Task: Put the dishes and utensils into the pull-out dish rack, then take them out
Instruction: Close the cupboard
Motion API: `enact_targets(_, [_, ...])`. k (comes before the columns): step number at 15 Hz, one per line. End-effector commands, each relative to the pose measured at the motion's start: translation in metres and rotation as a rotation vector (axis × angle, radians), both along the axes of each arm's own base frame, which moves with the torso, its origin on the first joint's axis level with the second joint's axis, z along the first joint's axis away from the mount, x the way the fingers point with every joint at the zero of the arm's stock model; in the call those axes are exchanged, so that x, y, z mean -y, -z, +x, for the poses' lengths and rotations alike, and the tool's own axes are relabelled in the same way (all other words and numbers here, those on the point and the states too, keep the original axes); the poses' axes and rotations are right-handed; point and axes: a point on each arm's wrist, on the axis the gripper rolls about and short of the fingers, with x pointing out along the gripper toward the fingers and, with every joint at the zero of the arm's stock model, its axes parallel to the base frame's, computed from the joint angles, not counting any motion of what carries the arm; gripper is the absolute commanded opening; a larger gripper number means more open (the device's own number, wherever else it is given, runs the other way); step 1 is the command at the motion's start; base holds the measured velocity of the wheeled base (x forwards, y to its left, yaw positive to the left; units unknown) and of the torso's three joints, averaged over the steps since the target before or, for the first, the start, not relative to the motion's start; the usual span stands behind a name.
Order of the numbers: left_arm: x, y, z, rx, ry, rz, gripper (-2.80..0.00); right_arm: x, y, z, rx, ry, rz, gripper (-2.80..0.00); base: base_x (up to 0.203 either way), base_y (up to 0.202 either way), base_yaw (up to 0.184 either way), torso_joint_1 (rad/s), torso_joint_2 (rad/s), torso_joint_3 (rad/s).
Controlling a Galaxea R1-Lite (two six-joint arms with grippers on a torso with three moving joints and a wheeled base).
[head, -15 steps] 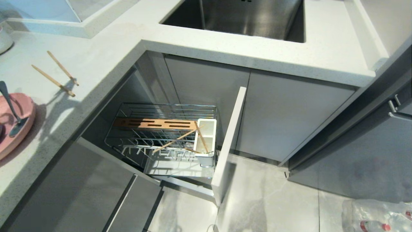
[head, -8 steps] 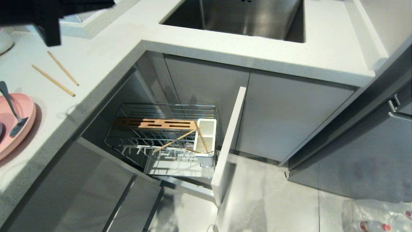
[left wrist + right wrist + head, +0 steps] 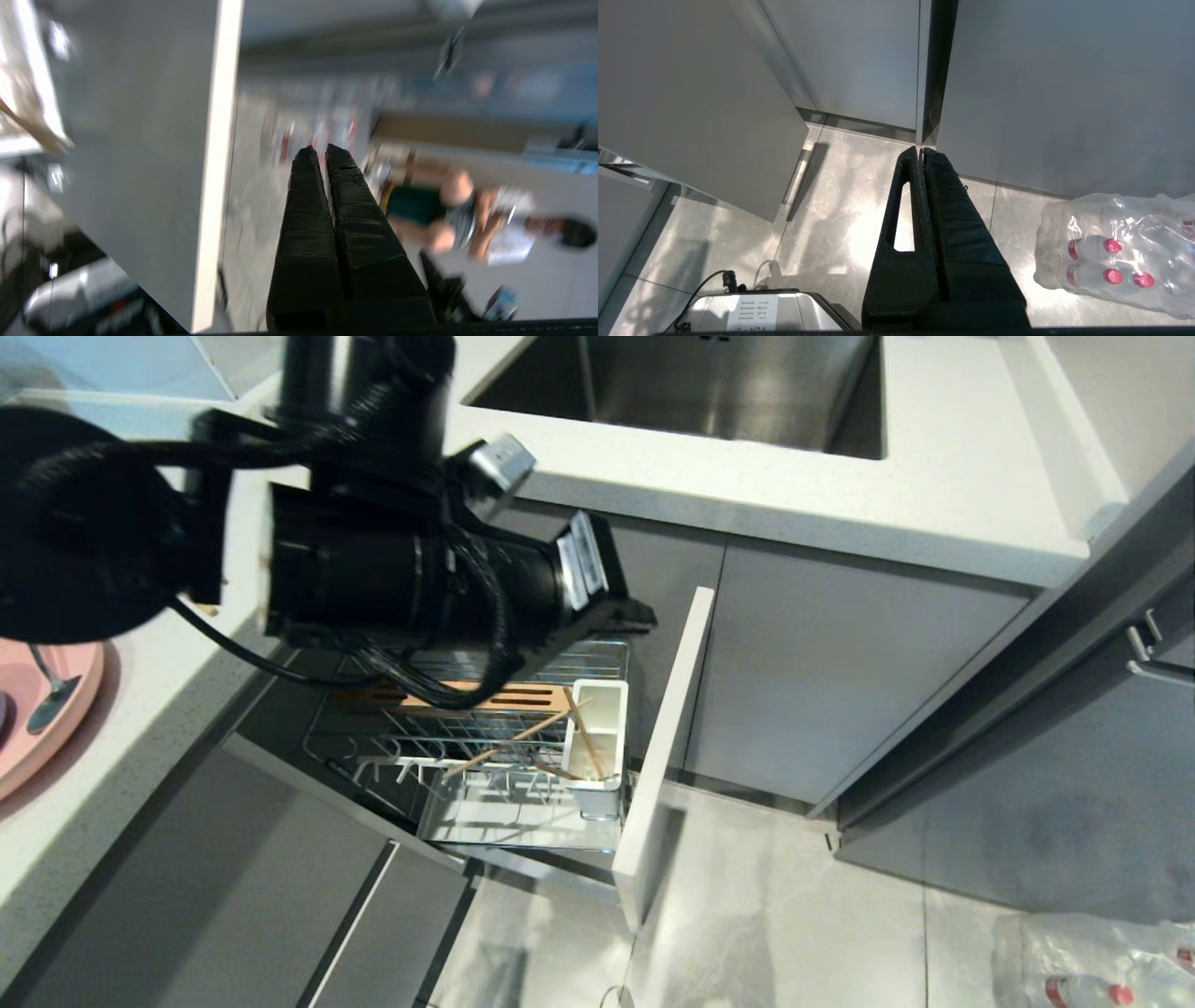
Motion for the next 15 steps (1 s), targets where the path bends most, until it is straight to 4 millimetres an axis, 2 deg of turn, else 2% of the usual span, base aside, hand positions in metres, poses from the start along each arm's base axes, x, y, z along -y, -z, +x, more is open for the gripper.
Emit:
enact_targets(1, [0.029,0.032,0.010,-0.081,0.039,0.076,-2.80,0.000,0.000,0.000,0.001,-0.001,0.000,-2.80,0.000,0.000,0.000,0.000,0.00,0.000])
enact_targets(4, [0.054,0.062,0.014,-0.136,0.063,0.151,-2.80,0.000,0.000,0.000,0.000,0.000,0.000,-2.80,0.000,0.000,0.000,0.000,0.00,0.000])
enact_targets(8, [0.073,0.089,0.021,-0.160,0.033,0.236,-2.80,0.000,0.000,0.000,0.000,0.001,0.000,-2.80,0.000,0.000,0.000,0.000,0.00,0.000])
enact_targets(11, [0.078,0.096,0.024,-0.087,-0.058,0.325,-2.80,0.000,0.000,0.000,0.000,-0.001,0.000,-2.80,0.000,0.000,0.000,0.000,0.00,0.000])
enact_targets(15, [0.080,0.095,0.024,0.001,-0.172,0.406,-2.80,0.000,0.000,0.000,0.000,0.001,0.000,-2.80,0.000,0.000,0.000,0.000,0.00,0.000])
